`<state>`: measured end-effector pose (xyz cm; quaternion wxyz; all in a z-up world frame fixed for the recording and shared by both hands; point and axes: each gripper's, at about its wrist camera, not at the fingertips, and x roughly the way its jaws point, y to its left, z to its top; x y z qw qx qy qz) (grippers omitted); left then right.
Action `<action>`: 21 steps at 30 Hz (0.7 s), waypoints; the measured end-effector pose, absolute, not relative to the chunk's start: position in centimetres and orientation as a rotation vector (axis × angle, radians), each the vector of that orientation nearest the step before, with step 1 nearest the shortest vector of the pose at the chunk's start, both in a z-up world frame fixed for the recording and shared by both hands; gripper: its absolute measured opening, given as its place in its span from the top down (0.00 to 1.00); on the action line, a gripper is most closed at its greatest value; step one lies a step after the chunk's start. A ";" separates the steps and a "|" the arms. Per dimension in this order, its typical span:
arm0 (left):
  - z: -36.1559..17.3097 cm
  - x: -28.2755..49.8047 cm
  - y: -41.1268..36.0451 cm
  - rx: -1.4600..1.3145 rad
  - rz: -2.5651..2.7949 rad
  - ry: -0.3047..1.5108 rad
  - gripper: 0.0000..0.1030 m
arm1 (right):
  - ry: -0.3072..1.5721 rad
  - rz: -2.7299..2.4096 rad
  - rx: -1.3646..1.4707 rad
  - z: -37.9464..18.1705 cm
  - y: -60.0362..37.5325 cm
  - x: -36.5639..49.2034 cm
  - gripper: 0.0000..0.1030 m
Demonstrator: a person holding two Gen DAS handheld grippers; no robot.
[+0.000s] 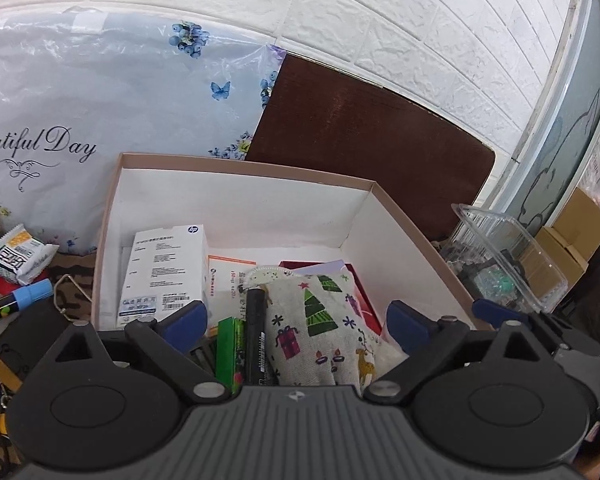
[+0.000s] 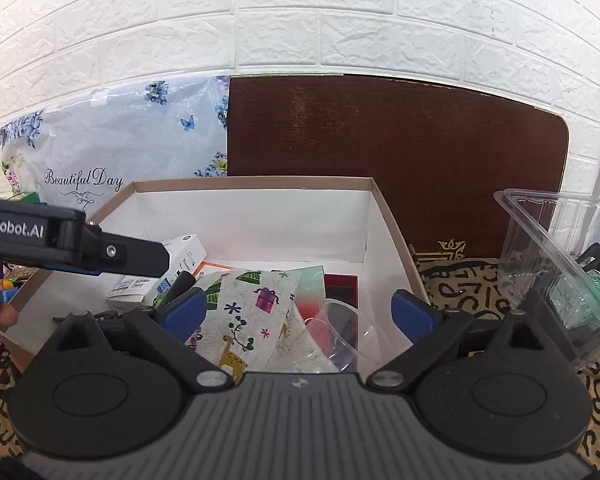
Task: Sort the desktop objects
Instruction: 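Release the cup into the cardboard box with the right gripper while the left gripper lowers the marker in, then withdraw both grippers from the cardboard box back toward the pile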
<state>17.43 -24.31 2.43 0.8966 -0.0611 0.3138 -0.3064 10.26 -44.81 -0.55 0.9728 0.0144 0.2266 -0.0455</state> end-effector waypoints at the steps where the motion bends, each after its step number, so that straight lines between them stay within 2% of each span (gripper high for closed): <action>1: 2.5 17.2 -24.2 -0.122 -0.631 0.646 0.04 | 0.457 -0.094 0.030 -0.4 -44.7 10.1 0.06; 13: 4.2 13.5 -21.9 -0.109 -0.623 0.599 0.04 | 0.433 -0.070 0.039 1.7 -42.3 7.4 0.02; 21: 4.4 9.5 -17.8 -0.160 -0.586 0.565 0.03 | 0.411 -0.008 0.033 2.9 -39.4 4.7 0.02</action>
